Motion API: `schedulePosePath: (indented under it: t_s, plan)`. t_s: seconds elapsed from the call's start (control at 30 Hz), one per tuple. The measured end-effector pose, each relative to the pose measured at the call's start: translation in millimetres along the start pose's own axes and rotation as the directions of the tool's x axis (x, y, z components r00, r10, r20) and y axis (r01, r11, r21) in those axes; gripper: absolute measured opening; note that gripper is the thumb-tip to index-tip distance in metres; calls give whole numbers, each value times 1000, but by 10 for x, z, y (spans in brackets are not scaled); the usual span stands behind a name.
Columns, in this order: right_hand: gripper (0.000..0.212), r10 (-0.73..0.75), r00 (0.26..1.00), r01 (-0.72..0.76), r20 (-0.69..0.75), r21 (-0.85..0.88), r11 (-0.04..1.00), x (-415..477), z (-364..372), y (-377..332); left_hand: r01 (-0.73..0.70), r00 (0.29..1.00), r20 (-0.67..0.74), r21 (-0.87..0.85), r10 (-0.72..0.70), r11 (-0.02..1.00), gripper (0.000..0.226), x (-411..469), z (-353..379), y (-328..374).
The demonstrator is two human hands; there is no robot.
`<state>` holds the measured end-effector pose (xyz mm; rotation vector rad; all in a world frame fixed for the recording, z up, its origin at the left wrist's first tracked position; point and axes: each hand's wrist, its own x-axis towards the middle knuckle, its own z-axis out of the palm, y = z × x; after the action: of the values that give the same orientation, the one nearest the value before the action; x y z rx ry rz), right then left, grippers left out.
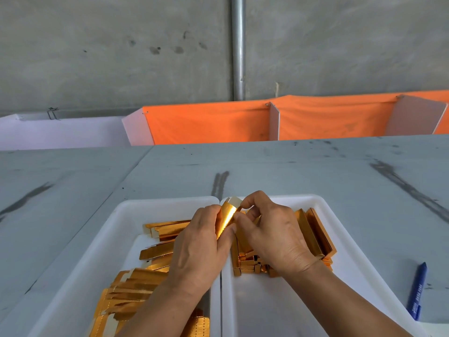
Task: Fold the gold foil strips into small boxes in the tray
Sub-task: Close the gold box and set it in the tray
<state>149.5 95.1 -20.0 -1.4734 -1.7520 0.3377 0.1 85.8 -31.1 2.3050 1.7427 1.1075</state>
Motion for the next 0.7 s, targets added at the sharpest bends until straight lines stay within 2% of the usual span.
schedulePosePath:
  t_s: [0.17, 0.37, 0.5, 0.7]
  plan:
    - [13, 0, 999, -2, 45, 44, 999, -16, 3, -24, -2, 1000, 9, -4, 2, 1000, 33, -6, -6, -3]
    - [16, 12, 993, -38, 118, 222, 974, -33, -32, -67, -20, 1000, 4, -4, 20, 1000, 32, 1, -13, -1]
    - [10, 33, 983, -94, 181, 339, 936, -39, -45, -78, -44, 999, -5, 7, 44, 999, 34, 5, -20, 8]
    - [13, 82, 969, -163, 232, 357, 920, -3, -87, -55, -103, 994, 28, 10, 102, 995, 37, -19, -27, 23]
